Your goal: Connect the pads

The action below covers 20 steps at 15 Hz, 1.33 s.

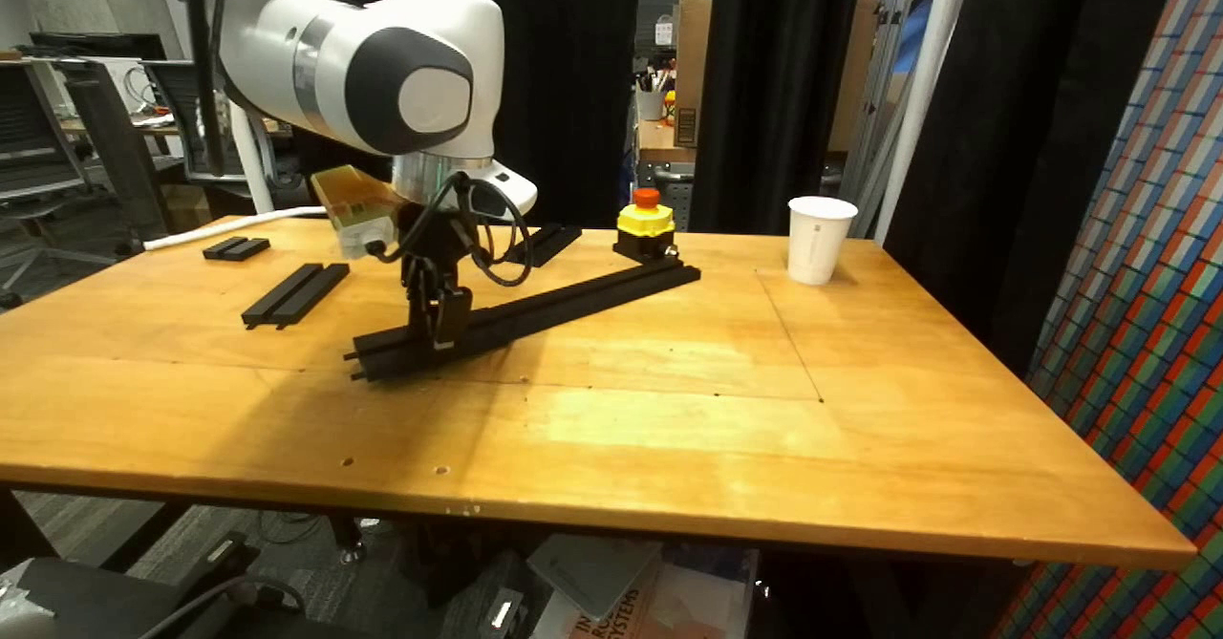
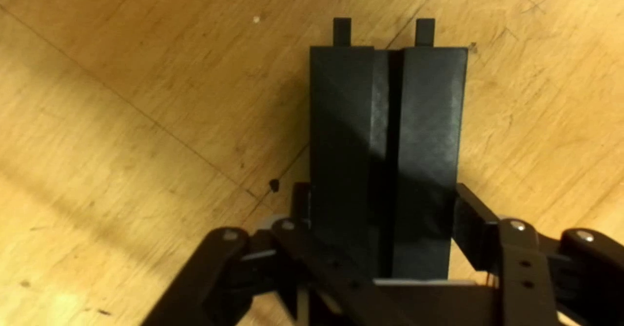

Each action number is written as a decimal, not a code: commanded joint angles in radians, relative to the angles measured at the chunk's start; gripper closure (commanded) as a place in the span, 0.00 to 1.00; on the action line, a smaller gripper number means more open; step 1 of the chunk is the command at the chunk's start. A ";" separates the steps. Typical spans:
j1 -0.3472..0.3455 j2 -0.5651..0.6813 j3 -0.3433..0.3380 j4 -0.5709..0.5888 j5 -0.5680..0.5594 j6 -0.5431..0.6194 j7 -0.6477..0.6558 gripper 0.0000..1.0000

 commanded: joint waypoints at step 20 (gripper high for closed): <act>0.082 0.013 0.027 0.049 -0.015 -0.009 0.195 0.55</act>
